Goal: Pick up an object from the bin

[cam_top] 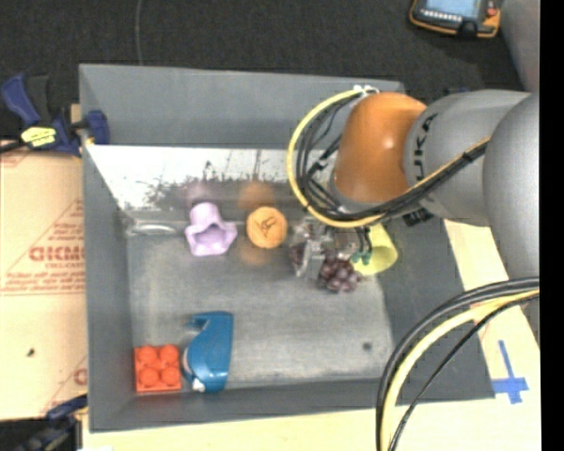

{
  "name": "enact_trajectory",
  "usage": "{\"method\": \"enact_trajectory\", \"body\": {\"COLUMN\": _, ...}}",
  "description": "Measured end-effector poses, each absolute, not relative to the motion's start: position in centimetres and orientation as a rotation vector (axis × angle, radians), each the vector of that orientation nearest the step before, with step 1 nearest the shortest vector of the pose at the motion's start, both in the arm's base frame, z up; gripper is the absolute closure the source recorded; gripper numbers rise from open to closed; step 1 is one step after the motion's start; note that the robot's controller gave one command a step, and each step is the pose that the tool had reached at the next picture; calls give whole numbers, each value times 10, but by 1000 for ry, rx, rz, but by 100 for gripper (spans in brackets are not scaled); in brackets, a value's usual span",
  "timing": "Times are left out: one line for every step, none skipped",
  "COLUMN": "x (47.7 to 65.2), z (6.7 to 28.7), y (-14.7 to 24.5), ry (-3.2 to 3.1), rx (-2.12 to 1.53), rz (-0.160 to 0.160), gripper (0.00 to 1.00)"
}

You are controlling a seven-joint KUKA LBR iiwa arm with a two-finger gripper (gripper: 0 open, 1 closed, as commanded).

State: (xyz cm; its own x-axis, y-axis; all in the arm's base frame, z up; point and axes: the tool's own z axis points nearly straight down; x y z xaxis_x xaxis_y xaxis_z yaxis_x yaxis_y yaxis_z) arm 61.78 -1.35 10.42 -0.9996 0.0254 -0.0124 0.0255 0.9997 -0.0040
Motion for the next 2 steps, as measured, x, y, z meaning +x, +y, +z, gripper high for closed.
{"method": "enact_trajectory", "body": {"x": 619, "z": 120, "y": -14, "ry": 3126, "rx": 39, "rz": -7, "gripper": 100}}
{"method": "enact_trajectory", "body": {"x": 618, "z": 138, "y": -14, "ry": 3129, "rx": 38, "rz": -7, "gripper": 100}}
